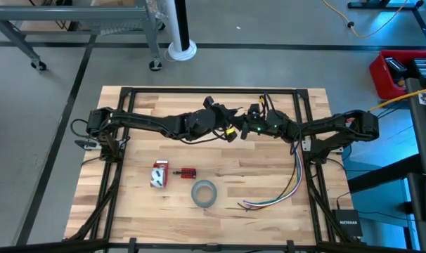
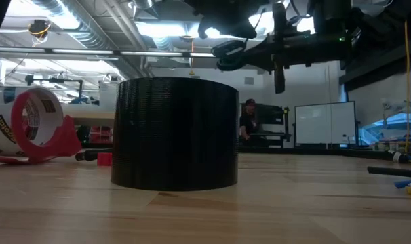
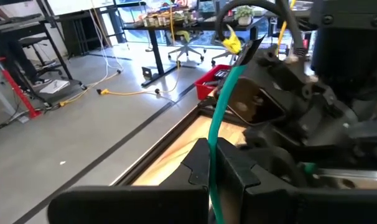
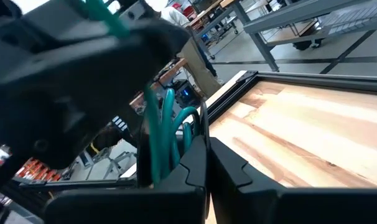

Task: Coil cords
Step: Coil the green wire onto the spool

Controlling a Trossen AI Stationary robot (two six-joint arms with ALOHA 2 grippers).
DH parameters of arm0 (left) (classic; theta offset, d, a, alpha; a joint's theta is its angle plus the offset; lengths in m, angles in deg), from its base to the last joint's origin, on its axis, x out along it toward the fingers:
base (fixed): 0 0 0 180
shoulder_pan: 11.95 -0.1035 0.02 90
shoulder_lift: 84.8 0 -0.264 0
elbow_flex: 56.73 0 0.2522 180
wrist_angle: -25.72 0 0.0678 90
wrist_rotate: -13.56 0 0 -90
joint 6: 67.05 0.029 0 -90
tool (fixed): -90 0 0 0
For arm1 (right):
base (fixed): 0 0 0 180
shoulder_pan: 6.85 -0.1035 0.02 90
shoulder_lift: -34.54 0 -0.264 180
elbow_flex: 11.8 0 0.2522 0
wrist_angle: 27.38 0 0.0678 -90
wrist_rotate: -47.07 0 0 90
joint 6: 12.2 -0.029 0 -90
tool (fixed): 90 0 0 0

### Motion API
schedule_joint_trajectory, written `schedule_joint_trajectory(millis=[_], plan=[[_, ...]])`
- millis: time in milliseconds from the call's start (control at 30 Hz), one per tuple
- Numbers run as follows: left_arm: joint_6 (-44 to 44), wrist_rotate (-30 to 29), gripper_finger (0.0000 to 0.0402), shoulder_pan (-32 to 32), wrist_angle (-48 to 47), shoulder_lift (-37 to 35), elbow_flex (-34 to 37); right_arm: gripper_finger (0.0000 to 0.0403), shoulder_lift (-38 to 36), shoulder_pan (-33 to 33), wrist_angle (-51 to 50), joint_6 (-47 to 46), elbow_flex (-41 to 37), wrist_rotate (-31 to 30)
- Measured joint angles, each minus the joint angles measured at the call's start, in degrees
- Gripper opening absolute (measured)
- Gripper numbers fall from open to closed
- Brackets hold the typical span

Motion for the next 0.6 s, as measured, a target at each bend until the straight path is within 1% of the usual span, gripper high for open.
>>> schedule_joint_trajectory(millis=[133,367,533,600], plan=[[0.1,0.0,0.0000,-0.8,-0.2,0.0,0.0,0.0005,0.0,0.0,-0.3,0.0,0.0,1.2],[2.3,0.0,0.0000,-1.8,-1.2,-2.1,0.0,0.0005,0.0,0.0,-0.9,0.0,0.0,1.3],[-0.5,-0.6,0.0000,-1.9,-7.4,-3.8,0.0,0.0005,0.0,0.0,-0.9,0.0,0.0,1.3],[-1.3,-1.9,0.0000,-1.9,-9.4,-4.1,0.0,0.0005,0.0,0.0,-0.9,0.1,0.0,1.3]])
